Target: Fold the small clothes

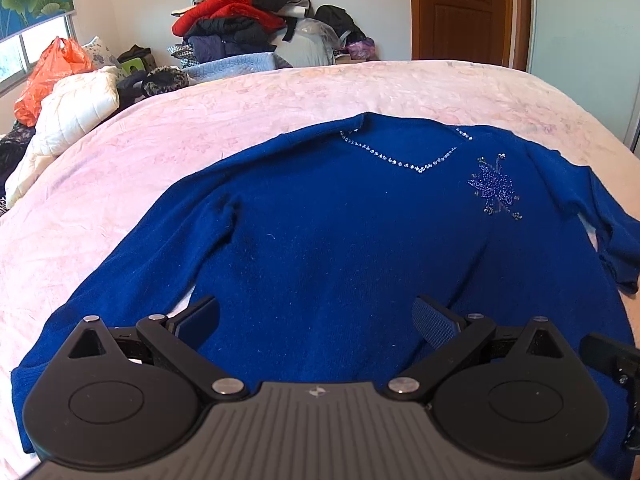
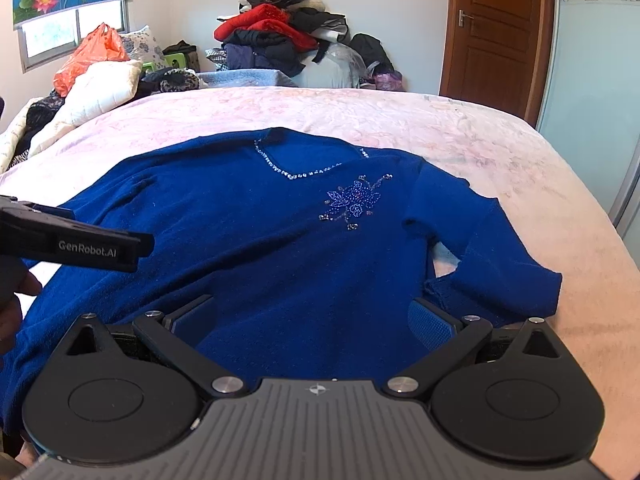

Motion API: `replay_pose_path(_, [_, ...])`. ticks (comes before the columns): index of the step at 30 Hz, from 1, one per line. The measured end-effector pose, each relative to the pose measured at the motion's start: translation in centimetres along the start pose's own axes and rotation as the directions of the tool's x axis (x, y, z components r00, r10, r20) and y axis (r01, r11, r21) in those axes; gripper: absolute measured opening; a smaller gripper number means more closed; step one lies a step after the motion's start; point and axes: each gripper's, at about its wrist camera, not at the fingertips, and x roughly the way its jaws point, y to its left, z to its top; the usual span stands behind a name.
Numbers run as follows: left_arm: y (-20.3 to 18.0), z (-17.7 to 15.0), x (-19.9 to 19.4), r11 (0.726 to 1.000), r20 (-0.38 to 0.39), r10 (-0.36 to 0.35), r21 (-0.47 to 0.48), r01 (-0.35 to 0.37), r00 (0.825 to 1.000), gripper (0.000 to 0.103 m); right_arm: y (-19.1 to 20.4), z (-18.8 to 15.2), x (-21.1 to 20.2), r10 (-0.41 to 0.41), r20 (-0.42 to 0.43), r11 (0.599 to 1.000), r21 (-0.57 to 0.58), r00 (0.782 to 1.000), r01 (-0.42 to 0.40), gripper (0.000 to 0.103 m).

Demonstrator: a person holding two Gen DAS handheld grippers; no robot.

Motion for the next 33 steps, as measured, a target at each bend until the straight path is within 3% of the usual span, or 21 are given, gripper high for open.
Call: replay_pose_path(33, [-1.0,0.9,2.5,0.998,-0.042,0.038,0.046,-0.036,0.998,0.103,-1.1,0.4,1.6,0.023,-0.013,0.999,0.031,1.000,-0.022,0.103])
